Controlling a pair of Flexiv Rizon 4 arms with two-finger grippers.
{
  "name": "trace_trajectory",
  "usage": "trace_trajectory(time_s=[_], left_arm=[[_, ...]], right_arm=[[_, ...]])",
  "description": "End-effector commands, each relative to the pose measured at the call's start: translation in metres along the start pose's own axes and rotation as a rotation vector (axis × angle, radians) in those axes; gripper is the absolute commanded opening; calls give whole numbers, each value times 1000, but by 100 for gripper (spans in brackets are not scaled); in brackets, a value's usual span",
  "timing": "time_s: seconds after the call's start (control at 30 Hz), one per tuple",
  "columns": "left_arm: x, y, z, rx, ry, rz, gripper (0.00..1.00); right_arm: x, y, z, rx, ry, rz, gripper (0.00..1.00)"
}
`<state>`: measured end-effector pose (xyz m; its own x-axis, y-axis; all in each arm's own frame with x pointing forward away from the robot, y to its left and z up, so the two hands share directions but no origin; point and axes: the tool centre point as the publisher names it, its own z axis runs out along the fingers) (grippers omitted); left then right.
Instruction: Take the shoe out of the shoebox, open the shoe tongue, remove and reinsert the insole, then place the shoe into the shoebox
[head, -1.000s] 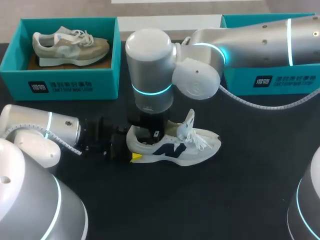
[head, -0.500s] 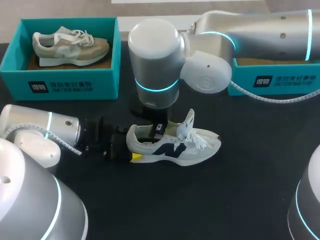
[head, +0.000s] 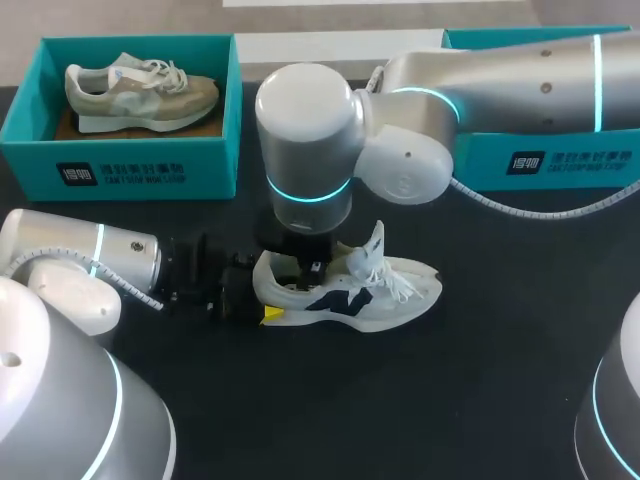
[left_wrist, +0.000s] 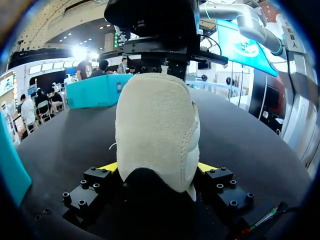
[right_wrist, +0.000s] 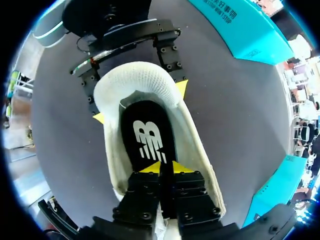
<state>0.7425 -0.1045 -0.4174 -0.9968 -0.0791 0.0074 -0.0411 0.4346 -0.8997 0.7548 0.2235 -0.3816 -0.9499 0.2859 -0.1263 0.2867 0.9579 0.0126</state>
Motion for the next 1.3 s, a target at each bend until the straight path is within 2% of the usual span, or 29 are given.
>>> trace_trajectory(time_s=[0.03,0.23,0.47,0.53,0.6,0.7,0.93,1.3], left_arm=[[2,4,5,-2,2,-1,0],[2,4,5,-2,2,-1,0],[2,4,5,-2,2,-1,0],[2,4,5,-2,2,-1,0],[2,4,5,-2,2,-1,0],[2,4,5,-2,2,-1,0],[2,4,5,-2,2,-1,0],[2,4,5,-2,2,-1,0]], right_arm=[[-2,3,6,10,-11,-6,40],[-9,4,17,19,-20,-46,33],[-8,9,39,44,-11,-107,35],[-6,11,43,31,-2,-99,33],[-3,12,47,36,6,-108,24],[5,12,49,30,22,-105,0],[13,8,47,20,29,-53,0],[-4,-6,11,12,-69,13,0]])
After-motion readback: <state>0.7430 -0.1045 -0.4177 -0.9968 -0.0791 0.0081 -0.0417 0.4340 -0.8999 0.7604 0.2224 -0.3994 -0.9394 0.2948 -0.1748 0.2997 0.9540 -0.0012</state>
